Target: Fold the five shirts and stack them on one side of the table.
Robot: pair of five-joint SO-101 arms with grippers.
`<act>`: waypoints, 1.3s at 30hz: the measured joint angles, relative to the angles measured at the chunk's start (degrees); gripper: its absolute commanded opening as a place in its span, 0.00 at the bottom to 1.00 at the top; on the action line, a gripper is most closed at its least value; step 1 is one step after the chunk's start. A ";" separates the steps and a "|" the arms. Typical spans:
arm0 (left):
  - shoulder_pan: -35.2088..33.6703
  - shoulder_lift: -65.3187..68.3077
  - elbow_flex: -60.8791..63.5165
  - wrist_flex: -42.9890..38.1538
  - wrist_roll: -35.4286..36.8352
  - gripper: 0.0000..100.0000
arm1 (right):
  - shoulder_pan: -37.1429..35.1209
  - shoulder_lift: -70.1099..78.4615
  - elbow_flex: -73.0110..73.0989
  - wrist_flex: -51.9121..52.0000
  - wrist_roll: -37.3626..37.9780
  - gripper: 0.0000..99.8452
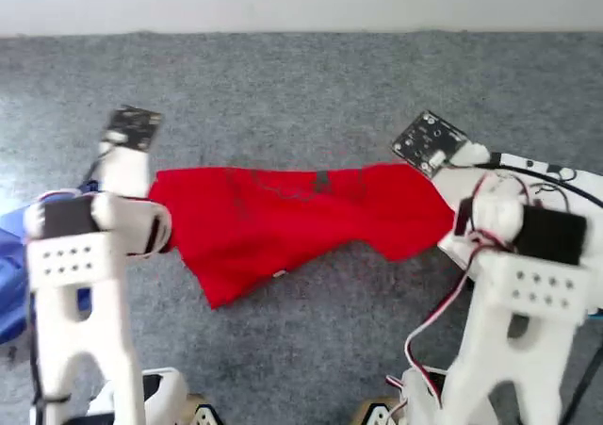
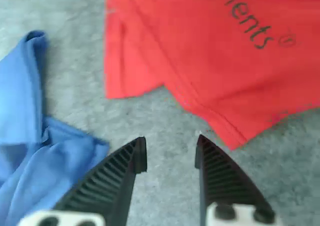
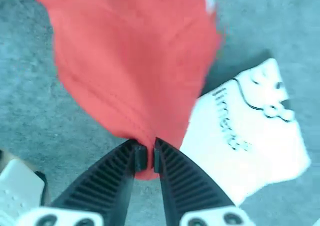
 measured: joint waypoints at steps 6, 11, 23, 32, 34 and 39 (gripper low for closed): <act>8.09 10.99 0.00 -0.26 0.26 0.19 | 0.26 -2.11 3.34 0.00 0.53 0.01; 16.00 18.02 0.00 0.62 0.26 0.23 | 0.26 -2.11 4.40 0.00 0.53 0.01; 20.75 32.53 0.88 -2.29 -0.26 0.23 | 0.26 -2.11 4.40 0.00 0.53 0.01; 20.75 42.46 1.14 -8.35 0.09 0.17 | 0.26 -2.11 4.40 0.00 0.53 0.01; 20.75 42.64 1.14 -8.79 0.09 0.15 | 0.26 -2.11 4.40 0.00 0.53 0.01; 19.16 42.64 1.67 -9.76 0.00 0.10 | 0.26 -2.11 4.40 0.00 0.53 0.01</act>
